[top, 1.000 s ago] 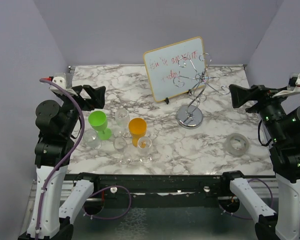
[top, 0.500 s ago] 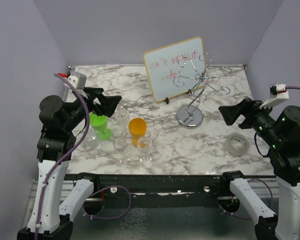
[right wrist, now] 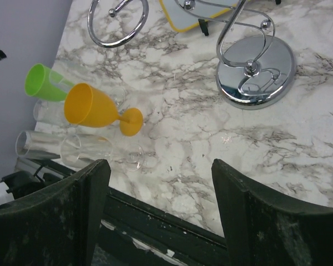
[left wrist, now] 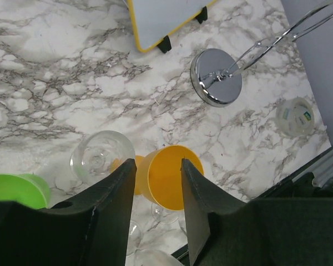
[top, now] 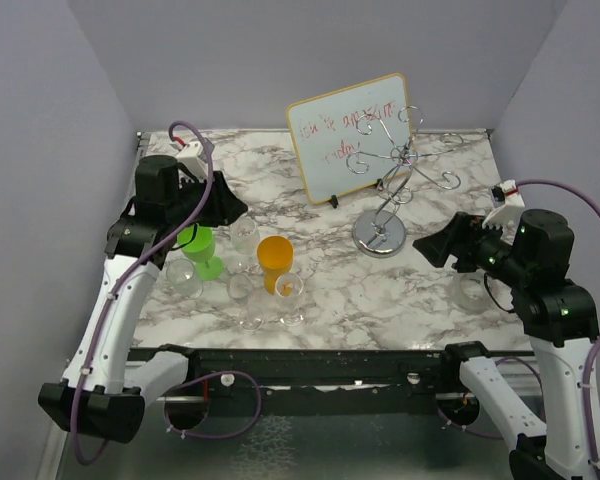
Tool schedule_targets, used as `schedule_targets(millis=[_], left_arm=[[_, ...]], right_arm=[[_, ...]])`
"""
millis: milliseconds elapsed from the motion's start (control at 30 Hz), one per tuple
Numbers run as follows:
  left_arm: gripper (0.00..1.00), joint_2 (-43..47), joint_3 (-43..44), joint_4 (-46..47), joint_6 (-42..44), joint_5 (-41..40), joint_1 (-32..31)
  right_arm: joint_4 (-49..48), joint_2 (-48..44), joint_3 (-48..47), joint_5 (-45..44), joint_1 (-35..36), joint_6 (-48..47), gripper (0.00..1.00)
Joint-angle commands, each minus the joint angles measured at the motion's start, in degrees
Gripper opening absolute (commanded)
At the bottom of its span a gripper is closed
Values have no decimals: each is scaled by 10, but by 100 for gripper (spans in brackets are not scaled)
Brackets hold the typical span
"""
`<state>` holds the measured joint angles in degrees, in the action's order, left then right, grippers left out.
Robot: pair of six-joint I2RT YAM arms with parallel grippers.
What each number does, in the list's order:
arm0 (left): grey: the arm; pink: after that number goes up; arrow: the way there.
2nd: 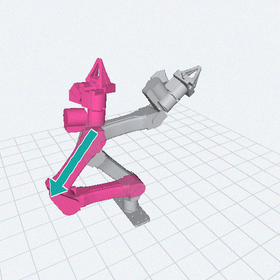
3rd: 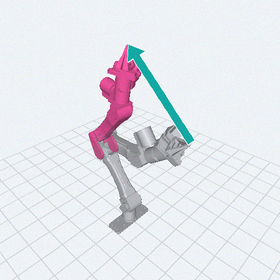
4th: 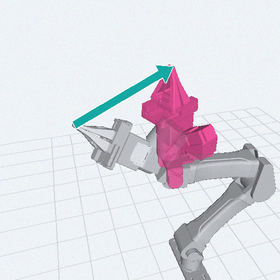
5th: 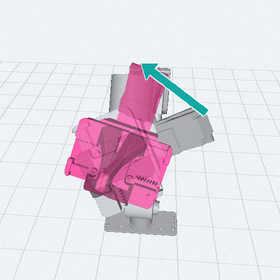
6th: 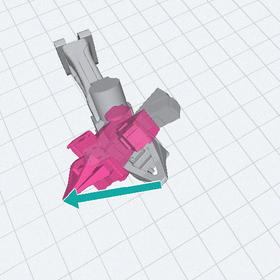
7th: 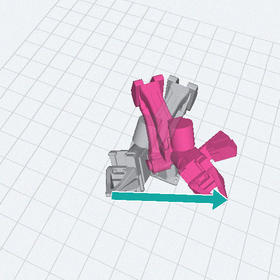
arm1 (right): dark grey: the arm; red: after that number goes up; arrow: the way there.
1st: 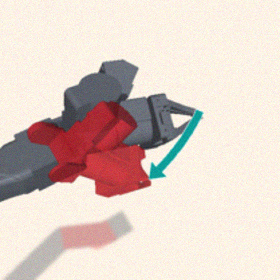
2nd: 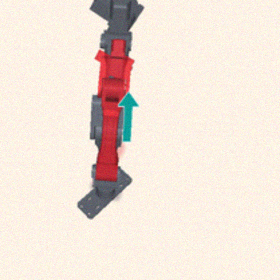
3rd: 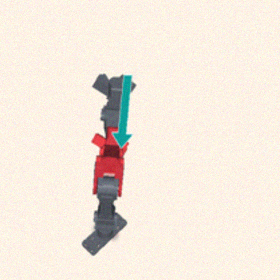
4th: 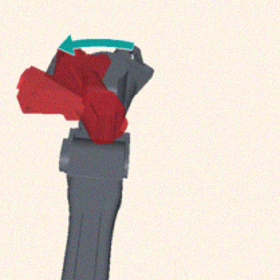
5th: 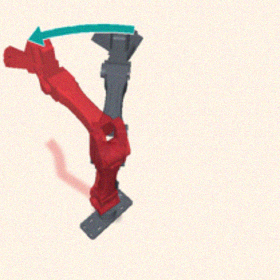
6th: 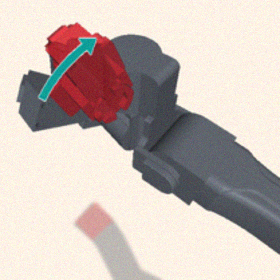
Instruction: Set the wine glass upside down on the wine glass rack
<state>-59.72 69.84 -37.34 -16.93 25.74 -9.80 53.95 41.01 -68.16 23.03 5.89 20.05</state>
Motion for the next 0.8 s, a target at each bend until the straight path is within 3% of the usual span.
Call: schedule_targets(millis=[0,67,267,400,667,767], left_arm=[[39,-42,13,-43,-3,-71,-44],[39,-65,19,-51,-1,-102,-71],[44,-119,27,-56,-9,-223,-120],[44,-160,44,-60,-5,-233,-132],[35,-238,77,-98,7,-260,-166],[31,-265,100,-130,19,-314,-185]], right_arm=[[-69,-32,61,-37,-3,61,76],[-103,-44,94,-35,-3,80,71],[-127,-52,148,-71,-3,116,71],[-141,-53,177,-70,-3,131,65],[-150,-49,203,-76,-3,142,59],[-138,-46,202,-98,-3,138,59]])
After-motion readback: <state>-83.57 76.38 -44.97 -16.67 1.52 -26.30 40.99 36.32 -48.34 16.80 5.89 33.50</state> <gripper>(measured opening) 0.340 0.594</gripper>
